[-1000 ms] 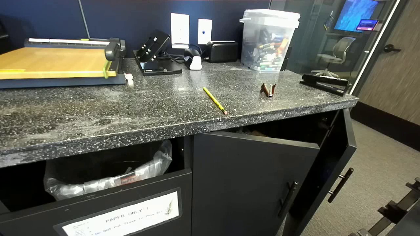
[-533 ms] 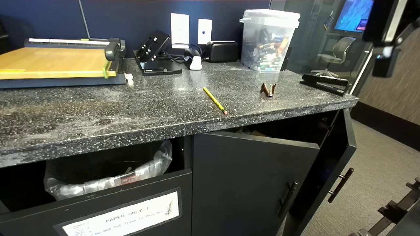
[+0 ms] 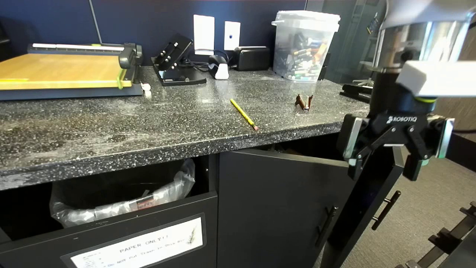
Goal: Close the cabinet door on the left
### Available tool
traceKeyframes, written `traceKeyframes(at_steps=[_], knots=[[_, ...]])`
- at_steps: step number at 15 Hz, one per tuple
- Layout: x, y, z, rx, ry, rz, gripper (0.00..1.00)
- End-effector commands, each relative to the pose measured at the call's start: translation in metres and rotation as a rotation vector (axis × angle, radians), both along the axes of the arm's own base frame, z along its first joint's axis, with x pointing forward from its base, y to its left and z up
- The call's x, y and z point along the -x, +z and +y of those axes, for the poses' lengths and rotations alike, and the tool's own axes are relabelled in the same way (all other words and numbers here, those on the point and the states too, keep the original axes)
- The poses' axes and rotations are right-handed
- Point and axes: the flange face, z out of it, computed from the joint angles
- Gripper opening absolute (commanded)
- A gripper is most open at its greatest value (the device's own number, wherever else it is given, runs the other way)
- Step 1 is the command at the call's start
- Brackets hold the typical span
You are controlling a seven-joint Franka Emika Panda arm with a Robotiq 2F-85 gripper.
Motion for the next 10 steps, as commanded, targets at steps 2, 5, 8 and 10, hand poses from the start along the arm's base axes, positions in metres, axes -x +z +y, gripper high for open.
traceKeyframes(at_steps=[2,5,8,10], knots=[[-0.031,-0.048,0.003,0.01,-0.072,-0.046,1.0],[-0.048,-0.065,0.006,0.027,-0.092,-0.08,1.0],[-0.062,-0.071,0.012,0.044,-0.103,-0.119,1.0],[-0.072,-0.078,0.016,0.066,-0.114,-0.159,1.0]])
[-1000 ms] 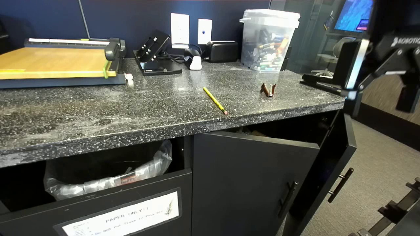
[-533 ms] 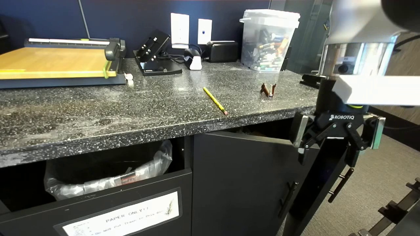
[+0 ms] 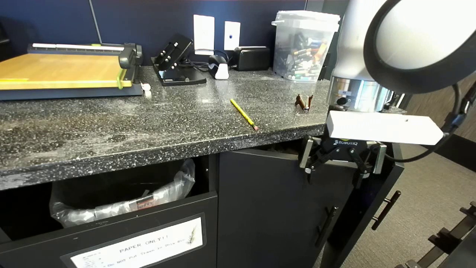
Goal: Close the cabinet door on the left
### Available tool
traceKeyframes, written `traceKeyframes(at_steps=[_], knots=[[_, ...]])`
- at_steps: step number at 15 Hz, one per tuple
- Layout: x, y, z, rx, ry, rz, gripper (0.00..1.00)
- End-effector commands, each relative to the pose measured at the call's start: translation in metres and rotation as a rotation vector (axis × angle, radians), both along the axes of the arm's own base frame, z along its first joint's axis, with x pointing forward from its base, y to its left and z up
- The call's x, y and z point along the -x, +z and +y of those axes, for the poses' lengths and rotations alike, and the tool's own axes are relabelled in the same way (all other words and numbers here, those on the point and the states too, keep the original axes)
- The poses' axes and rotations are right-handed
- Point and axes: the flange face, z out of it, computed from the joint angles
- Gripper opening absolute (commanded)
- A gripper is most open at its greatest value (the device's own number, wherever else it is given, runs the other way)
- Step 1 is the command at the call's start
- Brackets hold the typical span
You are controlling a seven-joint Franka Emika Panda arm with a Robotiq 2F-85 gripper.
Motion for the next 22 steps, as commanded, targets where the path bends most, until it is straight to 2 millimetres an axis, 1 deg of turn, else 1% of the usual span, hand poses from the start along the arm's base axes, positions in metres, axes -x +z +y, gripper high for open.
traceKeyframes(at_steps=[1,9,12,14,15,17,19,20,21,22], knots=[[-0.022,-0.012,0.01,0.052,-0.031,-0.082,1.0],[-0.061,-0.039,0.02,0.14,-0.071,-0.296,1.0],[-0.052,-0.061,0.023,0.17,-0.072,-0.252,1.0],[-0.036,-0.068,0.025,0.167,-0.042,-0.157,1.0],[-0.022,-0.064,0.027,0.15,-0.005,-0.085,1.0],[-0.002,-0.056,0.029,0.13,0.062,0.01,1.0],[0.015,-0.037,0.026,0.097,0.139,0.08,1.0],[-0.003,-0.07,0.033,0.146,0.081,0.022,1.0],[-0.001,-0.063,0.033,0.139,0.088,0.029,1.0],[-0.002,-0.061,0.031,0.139,0.085,0.026,1.0]])
